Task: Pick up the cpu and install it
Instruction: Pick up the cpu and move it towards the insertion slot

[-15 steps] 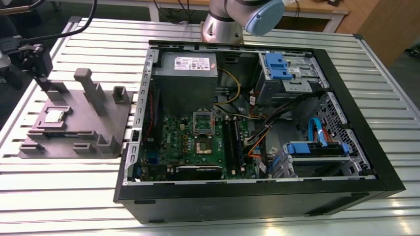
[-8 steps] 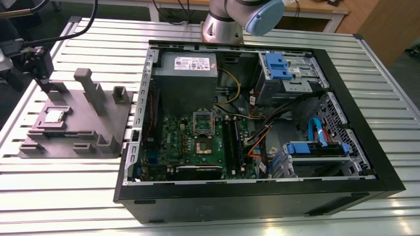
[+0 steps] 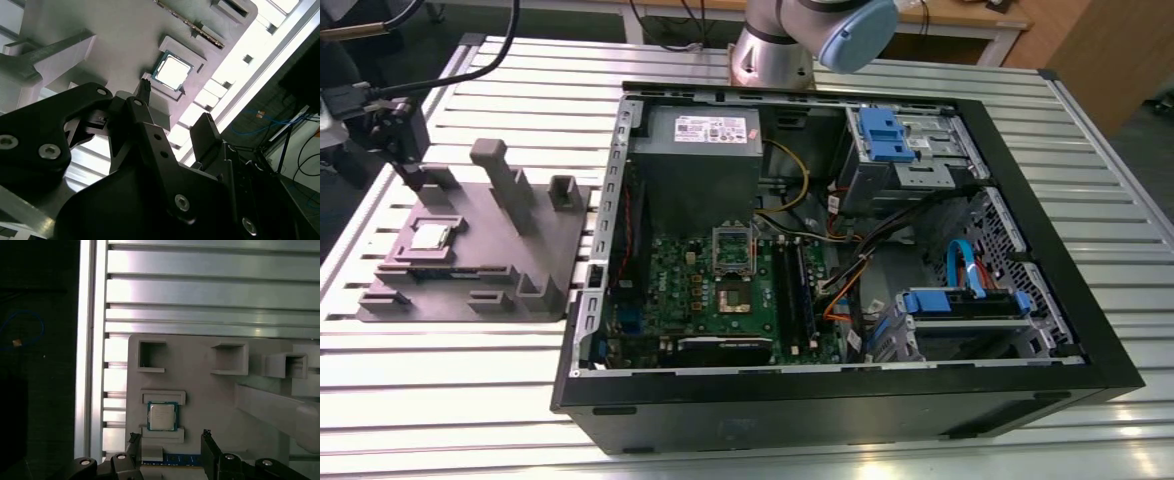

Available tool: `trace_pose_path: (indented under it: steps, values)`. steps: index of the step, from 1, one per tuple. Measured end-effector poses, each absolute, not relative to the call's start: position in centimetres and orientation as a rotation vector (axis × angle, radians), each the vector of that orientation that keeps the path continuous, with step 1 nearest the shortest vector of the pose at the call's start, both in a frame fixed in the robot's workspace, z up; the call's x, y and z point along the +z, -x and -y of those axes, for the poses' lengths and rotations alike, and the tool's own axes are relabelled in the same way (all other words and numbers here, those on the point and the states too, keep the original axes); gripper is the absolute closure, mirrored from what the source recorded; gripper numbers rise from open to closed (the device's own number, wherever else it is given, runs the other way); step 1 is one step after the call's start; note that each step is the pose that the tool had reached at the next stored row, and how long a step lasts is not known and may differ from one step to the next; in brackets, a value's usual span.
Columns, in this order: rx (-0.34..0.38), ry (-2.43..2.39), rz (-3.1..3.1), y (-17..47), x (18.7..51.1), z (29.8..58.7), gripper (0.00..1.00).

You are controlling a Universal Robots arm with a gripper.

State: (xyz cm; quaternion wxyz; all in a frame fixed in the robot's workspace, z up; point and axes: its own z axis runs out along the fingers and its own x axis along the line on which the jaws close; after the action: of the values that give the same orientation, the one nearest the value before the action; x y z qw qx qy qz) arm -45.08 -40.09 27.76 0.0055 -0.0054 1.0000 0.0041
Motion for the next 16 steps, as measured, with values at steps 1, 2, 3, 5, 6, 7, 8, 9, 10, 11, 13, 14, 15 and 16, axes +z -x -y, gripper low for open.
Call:
trace_pose_path:
  steps: [1, 2, 3, 5, 6, 7, 8, 9, 10, 11, 13, 14, 15, 16]
  values:
    - [0.013, 0.017, -3.13, 45.08, 27.74, 40.09, 0.41]
    - [0.013, 0.017, -3.13, 45.08, 27.71, 40.09, 0.41]
    - [0.013, 0.017, -3.13, 45.08, 27.7, 40.09, 0.41]
    - [0.013, 0.017, -3.13, 45.08, 27.69, 40.09, 0.41]
    - [0.013, 0.017, -3.13, 45.08, 27.69, 40.09, 0.41]
    - [0.013, 0.017, -3.13, 45.08, 27.69, 40.09, 0.41]
    - [0.013, 0.017, -3.13, 45.08, 27.69, 40.09, 0.41]
    - [0.013, 0.017, -3.13, 45.08, 27.68, 40.09, 0.41]
    - [0.013, 0.017, -3.13, 45.08, 27.68, 40.09, 0.41]
    - [0.013, 0.017, -3.13, 45.08, 27.68, 40.09, 0.41]
    - [0.013, 0.017, -3.13, 45.08, 27.68, 40.09, 0.41]
    - [0.013, 0.018, -3.13, 45.1, 27.66, 40.1, 0.41]
    - [0.013, 0.026, -3.13, 45.15, 27.53, 40.1, 0.41]
    - [0.013, 0.04, -3.13, 45.18, 27.37, 40.1, 0.41]
